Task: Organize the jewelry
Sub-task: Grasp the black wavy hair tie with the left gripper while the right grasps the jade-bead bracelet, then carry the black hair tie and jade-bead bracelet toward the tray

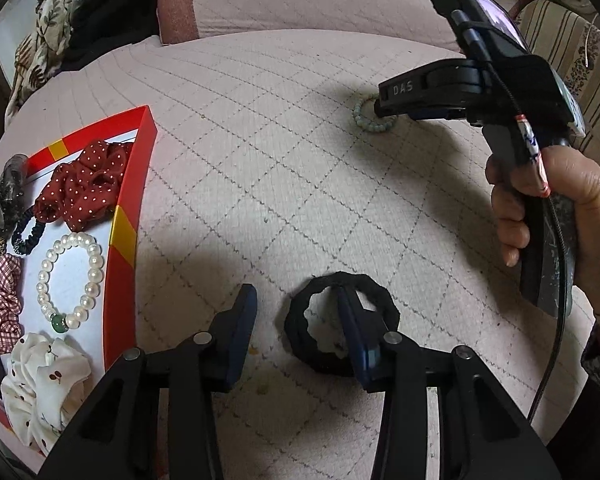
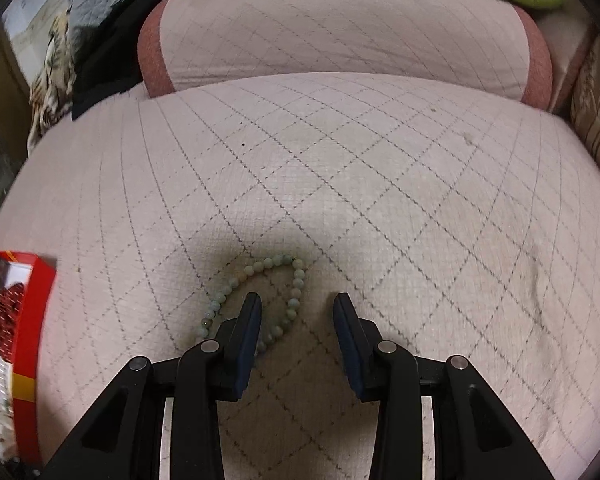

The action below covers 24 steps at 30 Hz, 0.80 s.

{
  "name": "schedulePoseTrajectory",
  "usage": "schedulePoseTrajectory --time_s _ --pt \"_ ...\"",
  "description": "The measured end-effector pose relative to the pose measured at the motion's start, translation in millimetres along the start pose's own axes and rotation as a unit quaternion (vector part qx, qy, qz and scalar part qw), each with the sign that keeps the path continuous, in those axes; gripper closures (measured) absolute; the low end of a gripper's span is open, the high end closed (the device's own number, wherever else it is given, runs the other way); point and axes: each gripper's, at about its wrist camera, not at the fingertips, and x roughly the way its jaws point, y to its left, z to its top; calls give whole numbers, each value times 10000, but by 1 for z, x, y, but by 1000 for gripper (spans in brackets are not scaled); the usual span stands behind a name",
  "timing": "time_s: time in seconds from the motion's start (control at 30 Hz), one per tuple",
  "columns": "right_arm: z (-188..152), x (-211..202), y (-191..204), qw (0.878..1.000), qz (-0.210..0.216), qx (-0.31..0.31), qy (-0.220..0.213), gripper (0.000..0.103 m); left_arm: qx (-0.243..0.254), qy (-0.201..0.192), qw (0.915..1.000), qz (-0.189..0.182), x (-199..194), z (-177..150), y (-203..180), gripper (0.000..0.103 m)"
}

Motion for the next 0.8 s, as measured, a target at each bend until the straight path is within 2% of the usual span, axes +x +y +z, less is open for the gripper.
schedulePoseTrajectory --time_s 0.07,0.13,0.17,0.2,0.23,0.27,0.3,0.4,0.8 --pt "-2 -1 2 9999 -85 -70 -37 69 -29 -28 10000 34 1 0 -1 62" --pt "-3 -2 2 9999 -116 -76 -88 89 -68 -66 9999 59 1 -1 -2 62" --pt "-4 -3 1 9999 -67 -55 -106 93 -86 -85 9999 60 0 -1 -2 62" --pt "-5 -4 0 9999 -12 -26 -109 96 -106 -101 9999 34 -1 -1 -2 69" --pt "-5 -6 -1 9999 31 9 -112 96 -109 -104 9999 3 -2 -1 -1 76" --pt "-6 -8 -2 9999 86 53 -102 96 -106 -93 9999 -15 -4 -1 -1 90" --pt "-7 -11 -6 9997 204 133 -73 97 -123 -53 9999 -82 -6 -1 0 94" --pt "-12 -22 -11 9987 414 294 -77 97 -245 -3 9993 -271 -12 -1 3 95" --pt "-36 -100 -18 9961 567 428 -528 97 -347 -306 9985 -305 -58 -9 -1 95"
